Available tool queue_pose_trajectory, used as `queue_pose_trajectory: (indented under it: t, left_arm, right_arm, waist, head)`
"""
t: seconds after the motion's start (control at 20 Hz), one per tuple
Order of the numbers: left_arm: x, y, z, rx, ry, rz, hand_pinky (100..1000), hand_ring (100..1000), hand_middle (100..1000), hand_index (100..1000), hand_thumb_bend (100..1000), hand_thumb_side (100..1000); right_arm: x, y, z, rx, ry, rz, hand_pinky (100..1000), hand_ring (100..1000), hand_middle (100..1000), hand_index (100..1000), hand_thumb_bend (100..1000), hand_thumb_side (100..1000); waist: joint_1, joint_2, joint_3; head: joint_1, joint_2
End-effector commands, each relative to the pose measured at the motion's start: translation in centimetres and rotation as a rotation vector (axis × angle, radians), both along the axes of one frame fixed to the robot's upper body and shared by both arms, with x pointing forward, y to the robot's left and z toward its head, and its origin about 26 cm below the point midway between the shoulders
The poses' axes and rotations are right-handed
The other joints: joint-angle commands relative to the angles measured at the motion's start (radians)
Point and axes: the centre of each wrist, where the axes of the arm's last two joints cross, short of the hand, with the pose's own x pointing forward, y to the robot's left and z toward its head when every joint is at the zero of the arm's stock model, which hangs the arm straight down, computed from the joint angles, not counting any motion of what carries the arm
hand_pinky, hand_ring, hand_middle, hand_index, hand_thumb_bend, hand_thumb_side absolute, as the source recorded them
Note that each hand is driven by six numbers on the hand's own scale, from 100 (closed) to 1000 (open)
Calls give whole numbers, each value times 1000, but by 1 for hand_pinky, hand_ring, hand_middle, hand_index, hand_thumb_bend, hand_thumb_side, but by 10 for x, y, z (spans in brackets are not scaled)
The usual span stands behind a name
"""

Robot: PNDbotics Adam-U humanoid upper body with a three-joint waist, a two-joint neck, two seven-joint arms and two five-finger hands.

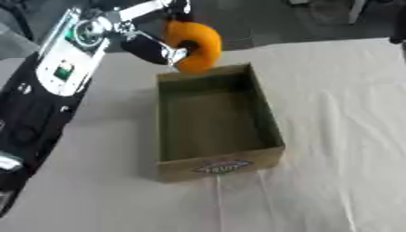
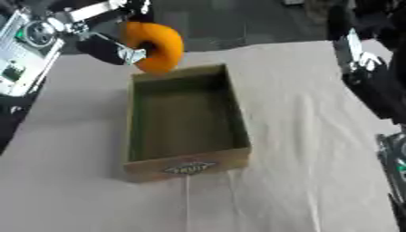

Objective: Pick up objects on the table and place them in the box.

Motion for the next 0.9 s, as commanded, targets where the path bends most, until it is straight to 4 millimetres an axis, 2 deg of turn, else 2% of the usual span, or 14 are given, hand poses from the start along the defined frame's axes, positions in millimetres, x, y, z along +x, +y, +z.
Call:
queue_pose_trajectory:
  t: [0.05,0.4,0.9]
  left_arm:
    - [1,-8,0,10,-48,12,531,564,540,452,100,114]
    - [6,-25,-20,54,-106,27,535,570,544,455,100,113]
    - [18,-35,-59,175,-61,16,543,583,553,474,100,100]
  right_arm:
    - [-4,1,8,4,-37,9,538,822,546,792,387,716]
    - [-4,3,9,10,-41,19,537,822,546,792,386,716]
    - [-4,3,9,14,-44,19,536,822,545,791,386,716]
  waist:
    - [-1,-15,-1]
    - [5,-5,-6]
    - [8,6,-10]
  head:
    - [-7,11]
    - [-1,7]
    - [2,-7]
